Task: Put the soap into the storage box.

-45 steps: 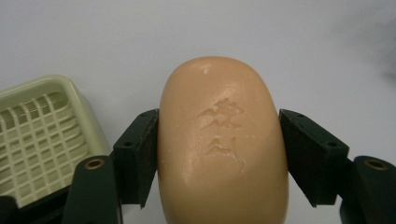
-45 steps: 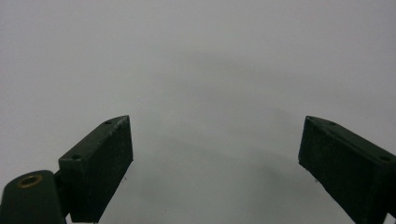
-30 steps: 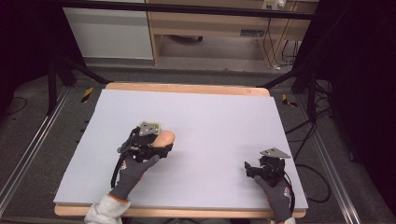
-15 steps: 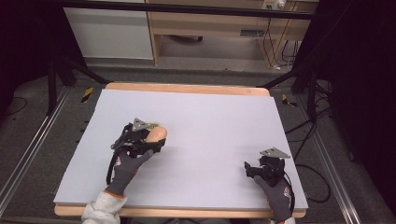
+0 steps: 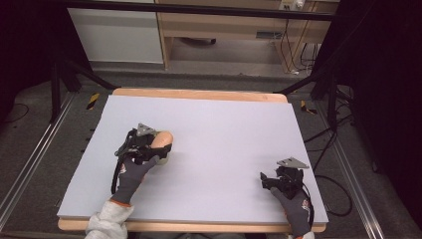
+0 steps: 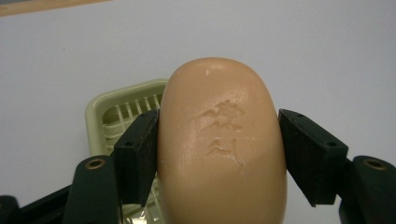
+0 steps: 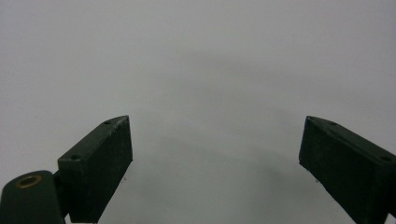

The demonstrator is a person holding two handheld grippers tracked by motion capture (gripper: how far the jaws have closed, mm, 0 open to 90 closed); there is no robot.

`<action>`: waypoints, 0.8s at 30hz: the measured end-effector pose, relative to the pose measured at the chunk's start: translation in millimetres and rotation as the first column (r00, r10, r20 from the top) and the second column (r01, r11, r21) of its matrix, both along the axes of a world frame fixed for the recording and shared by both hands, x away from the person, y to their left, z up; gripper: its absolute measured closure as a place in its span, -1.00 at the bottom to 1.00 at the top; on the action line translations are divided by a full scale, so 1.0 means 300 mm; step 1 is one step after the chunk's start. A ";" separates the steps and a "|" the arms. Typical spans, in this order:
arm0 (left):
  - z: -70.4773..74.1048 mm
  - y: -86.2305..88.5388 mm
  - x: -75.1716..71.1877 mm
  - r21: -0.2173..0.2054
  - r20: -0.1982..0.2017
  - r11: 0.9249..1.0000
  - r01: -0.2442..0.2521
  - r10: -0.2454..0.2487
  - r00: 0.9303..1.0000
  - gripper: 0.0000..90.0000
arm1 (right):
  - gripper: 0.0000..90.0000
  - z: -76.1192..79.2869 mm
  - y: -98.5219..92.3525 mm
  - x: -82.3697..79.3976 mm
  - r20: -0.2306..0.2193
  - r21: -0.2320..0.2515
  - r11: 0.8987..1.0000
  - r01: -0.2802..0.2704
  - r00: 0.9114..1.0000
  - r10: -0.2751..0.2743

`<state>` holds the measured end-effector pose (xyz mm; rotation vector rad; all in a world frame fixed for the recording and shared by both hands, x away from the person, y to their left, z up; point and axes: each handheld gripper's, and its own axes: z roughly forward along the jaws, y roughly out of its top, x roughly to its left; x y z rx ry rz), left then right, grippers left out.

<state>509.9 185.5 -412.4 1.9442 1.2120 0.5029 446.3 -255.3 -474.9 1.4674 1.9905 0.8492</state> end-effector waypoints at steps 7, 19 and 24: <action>-0.006 0.017 0.020 -0.003 -0.004 1.000 -0.019 0.019 1.000 -0.29 | -0.78 0.000 0.002 0.000 -0.001 0.000 1.000 0.001 1.000 -0.001; -0.022 0.045 0.048 0.001 -0.013 0.999 -0.053 0.053 0.999 -0.29 | -0.78 0.001 0.002 0.000 0.002 -0.001 1.000 -0.004 1.000 0.004; -0.032 0.047 0.055 0.008 -0.019 0.998 -0.061 0.061 0.998 -0.29 | -0.79 0.000 0.003 0.001 0.003 -0.006 1.000 -0.007 1.000 0.007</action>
